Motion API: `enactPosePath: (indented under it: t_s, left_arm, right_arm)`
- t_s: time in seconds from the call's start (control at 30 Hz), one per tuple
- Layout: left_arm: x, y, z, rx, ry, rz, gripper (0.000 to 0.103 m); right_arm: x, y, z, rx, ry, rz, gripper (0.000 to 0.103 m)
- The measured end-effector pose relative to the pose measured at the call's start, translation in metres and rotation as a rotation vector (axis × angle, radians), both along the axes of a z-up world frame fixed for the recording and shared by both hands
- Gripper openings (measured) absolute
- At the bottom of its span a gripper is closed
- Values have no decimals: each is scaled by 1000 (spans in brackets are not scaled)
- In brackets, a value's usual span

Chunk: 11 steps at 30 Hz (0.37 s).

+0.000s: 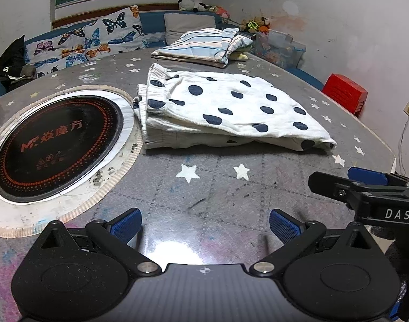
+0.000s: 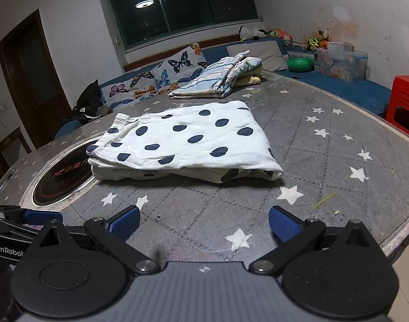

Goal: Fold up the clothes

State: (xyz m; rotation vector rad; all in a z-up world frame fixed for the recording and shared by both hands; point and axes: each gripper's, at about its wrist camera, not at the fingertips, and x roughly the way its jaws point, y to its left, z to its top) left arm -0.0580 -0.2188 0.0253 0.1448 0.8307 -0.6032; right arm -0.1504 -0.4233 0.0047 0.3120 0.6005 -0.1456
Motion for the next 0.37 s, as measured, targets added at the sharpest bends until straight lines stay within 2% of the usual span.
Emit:
enactPosePath:
  t_s: [0.37]
  left_arm:
    - [3, 0, 1, -3, -14, 5, 103]
  right_arm:
    - [4, 1, 1, -11, -3, 6, 103]
